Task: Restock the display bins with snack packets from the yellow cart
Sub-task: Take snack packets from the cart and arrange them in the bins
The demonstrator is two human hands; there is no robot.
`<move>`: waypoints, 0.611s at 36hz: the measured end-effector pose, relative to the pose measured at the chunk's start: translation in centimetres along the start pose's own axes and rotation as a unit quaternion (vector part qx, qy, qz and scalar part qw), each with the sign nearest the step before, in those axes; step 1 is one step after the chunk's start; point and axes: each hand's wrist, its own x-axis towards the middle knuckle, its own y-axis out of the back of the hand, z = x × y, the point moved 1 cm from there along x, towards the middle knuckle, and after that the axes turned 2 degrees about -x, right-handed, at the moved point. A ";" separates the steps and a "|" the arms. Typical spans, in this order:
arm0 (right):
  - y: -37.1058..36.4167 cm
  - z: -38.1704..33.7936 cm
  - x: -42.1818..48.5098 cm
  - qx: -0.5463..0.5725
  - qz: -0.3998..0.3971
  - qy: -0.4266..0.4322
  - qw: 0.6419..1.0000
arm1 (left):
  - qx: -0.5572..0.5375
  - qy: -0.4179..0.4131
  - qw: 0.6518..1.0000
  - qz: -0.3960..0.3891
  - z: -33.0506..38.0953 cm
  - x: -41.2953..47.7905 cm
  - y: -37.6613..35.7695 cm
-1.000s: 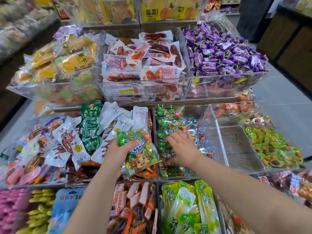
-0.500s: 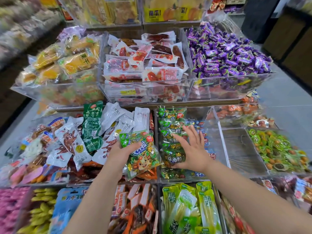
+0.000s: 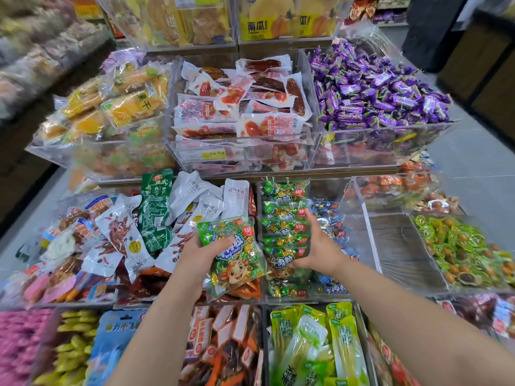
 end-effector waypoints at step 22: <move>3.4 -3.9 -6.8 0.260 0.131 0.042 0.956 | -0.007 -0.019 0.993 -0.119 1.0 -2.9 -3.7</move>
